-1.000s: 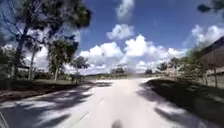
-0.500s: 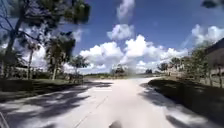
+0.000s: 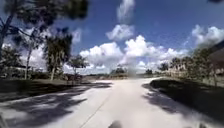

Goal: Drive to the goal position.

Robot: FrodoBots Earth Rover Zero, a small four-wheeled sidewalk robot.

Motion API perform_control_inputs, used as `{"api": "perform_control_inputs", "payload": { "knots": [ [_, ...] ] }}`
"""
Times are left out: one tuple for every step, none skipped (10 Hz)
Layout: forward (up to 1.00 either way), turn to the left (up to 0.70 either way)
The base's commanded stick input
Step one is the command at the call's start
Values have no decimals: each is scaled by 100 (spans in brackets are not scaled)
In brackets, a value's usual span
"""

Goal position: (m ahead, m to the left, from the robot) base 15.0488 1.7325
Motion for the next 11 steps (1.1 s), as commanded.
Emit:
{"api": "perform_control_inputs", "payload": {
  "knots": [
    [70,-9],
    [70,-3],
    [70,0],
    [70,0],
    [70,0],
    [70,0],
    [70,0],
    [70,0],
    [70,0],
    [70,0],
    [70,0]
  ]
}}
